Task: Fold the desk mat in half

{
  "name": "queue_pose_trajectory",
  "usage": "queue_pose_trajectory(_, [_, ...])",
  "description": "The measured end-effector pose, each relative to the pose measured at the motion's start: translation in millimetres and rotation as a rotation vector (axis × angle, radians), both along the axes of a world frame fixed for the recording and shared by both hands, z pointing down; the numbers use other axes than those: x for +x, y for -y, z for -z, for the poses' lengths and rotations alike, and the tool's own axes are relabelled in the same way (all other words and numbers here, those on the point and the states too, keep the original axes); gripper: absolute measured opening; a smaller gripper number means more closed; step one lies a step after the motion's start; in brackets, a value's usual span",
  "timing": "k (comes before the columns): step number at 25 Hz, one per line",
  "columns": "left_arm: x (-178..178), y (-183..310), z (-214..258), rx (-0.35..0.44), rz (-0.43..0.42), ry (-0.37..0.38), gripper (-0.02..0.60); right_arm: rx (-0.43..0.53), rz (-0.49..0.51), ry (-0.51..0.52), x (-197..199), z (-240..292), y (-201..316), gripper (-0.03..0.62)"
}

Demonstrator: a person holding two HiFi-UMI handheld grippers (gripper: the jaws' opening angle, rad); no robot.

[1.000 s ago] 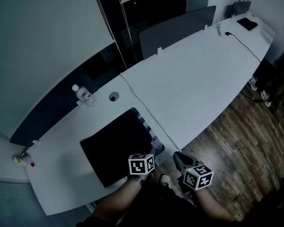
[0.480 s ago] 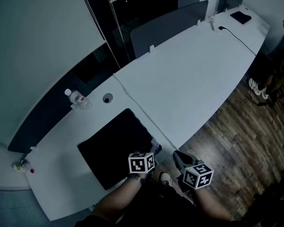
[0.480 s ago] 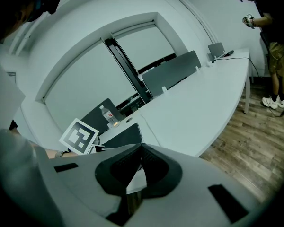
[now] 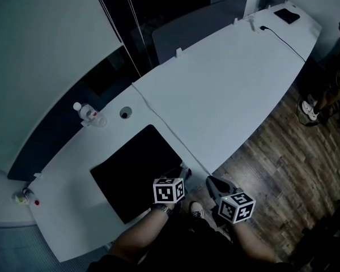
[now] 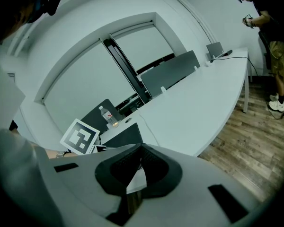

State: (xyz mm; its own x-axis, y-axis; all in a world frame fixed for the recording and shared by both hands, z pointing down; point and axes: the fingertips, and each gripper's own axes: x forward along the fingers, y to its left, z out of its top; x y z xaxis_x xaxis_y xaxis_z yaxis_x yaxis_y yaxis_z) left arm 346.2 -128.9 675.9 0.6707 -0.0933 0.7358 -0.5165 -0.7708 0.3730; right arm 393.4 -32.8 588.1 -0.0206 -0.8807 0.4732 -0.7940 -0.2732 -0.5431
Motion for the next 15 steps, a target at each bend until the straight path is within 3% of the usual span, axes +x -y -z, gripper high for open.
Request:
queue_pose_trajectory(7, [-5, -11, 19, 0.046, 0.011, -0.034, 0.083, 0.028, 0.057, 0.002, -7, 6, 1, 0.023])
queue_pose_trajectory(15, [-45, -20, 44, 0.094, 0.125, -0.057, 0.041, 0.08, 0.177, -0.011, -31, 23, 0, 0.023])
